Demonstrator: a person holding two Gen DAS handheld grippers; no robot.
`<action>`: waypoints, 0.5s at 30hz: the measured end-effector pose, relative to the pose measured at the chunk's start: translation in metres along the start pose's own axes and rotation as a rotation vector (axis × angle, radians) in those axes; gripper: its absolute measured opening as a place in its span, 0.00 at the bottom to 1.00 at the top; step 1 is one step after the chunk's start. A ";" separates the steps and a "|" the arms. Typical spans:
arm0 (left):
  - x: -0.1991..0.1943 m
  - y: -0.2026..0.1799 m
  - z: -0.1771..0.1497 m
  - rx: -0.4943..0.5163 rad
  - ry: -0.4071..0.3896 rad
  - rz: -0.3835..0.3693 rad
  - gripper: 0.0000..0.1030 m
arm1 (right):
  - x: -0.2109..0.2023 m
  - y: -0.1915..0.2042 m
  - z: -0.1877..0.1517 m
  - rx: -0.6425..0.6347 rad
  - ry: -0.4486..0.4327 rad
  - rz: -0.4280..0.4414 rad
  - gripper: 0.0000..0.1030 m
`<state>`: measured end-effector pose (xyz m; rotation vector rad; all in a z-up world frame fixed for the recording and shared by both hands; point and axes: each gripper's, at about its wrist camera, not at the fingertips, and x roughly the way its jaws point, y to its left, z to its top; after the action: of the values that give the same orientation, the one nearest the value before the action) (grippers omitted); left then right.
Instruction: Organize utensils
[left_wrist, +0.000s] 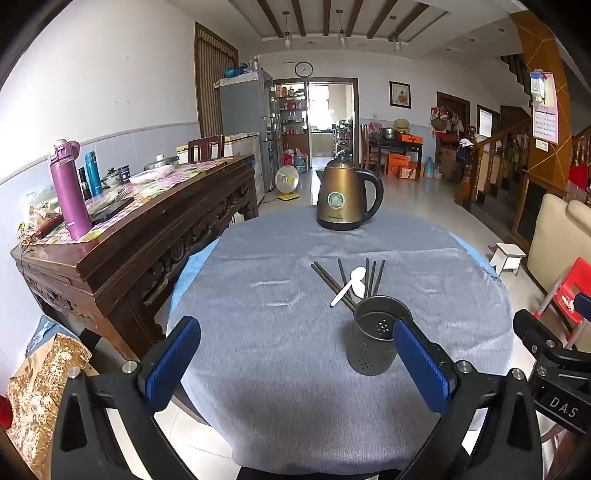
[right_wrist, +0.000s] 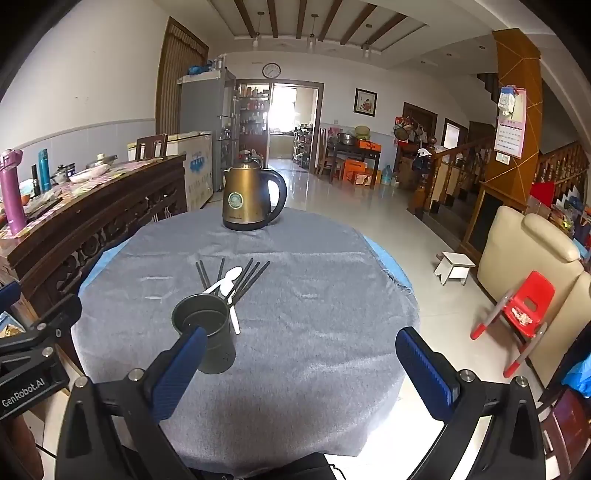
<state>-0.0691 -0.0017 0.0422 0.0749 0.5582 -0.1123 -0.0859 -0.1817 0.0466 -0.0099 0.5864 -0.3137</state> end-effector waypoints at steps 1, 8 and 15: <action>0.001 -0.001 0.000 0.000 0.000 0.001 1.00 | 0.000 -0.001 0.000 0.002 -0.002 0.002 1.00; 0.001 -0.004 -0.003 0.003 0.001 0.000 1.00 | 0.001 -0.001 -0.002 -0.002 0.001 -0.003 1.00; 0.002 -0.004 -0.003 0.003 0.002 -0.001 1.00 | 0.004 -0.001 -0.002 0.006 0.001 0.000 1.00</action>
<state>-0.0695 -0.0051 0.0380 0.0779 0.5602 -0.1146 -0.0839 -0.1836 0.0426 -0.0040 0.5860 -0.3158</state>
